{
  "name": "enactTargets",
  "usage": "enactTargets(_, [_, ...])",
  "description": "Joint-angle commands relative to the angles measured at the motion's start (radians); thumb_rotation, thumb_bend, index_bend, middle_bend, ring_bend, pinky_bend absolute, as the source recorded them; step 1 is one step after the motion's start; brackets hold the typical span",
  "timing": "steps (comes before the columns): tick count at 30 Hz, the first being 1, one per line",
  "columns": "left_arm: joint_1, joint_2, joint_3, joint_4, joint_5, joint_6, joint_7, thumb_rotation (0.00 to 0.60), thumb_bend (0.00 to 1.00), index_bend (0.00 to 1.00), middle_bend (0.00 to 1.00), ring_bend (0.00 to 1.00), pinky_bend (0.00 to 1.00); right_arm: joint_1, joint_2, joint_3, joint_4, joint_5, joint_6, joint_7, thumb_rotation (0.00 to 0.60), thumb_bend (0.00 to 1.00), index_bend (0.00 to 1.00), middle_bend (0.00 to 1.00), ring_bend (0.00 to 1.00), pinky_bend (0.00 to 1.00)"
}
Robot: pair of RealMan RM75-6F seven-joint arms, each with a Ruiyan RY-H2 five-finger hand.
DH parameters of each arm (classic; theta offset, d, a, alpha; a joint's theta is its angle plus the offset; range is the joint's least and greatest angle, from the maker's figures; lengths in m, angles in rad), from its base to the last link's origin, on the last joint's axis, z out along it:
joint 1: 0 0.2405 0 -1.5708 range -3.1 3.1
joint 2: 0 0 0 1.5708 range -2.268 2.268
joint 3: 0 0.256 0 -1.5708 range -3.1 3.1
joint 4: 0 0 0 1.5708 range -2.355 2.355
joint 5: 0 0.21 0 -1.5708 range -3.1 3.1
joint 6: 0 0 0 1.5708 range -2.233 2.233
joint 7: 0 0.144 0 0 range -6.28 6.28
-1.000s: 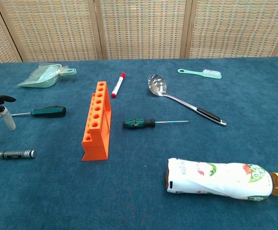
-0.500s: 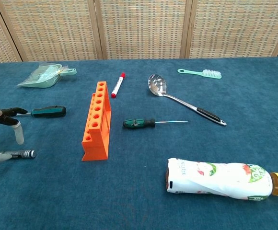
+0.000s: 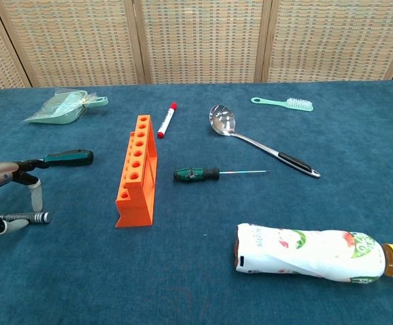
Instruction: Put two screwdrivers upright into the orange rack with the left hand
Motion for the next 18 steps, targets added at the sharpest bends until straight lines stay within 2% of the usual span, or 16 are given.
enactTargets(1, [-0.005,-0.006,0.002,0.004,-0.007,0.003,0.007,0.6,0.35,0.47,0.0,0.0,0.0,0.001,0.0,0.0,0.001,0.001,-0.002,0.001,0.6,0.0,0.0,0.0,0.0,0.0])
enactTargets(10, [-0.014,-0.032,0.012,0.028,-0.019,0.001,0.001,0.6,0.36,0.49,0.0,0.0,0.0,0.003,0.003,0.0,0.002,0.001,-0.006,0.012,0.6,0.0,0.0,0.0,0.0,0.0])
enactTargets(15, [-0.013,-0.031,0.015,0.028,-0.018,0.001,-0.021,0.6,0.37,0.56,0.0,0.0,0.0,0.003,0.003,0.001,0.005,0.001,-0.006,0.02,0.6,0.0,0.0,0.0,0.0,0.0])
enactTargets(18, [-0.009,-0.015,0.013,0.007,-0.007,0.011,-0.044,0.6,0.38,0.57,0.0,0.0,0.0,0.004,0.003,0.0,0.006,0.0,-0.007,0.021,0.6,0.0,0.0,0.0,0.0,0.0])
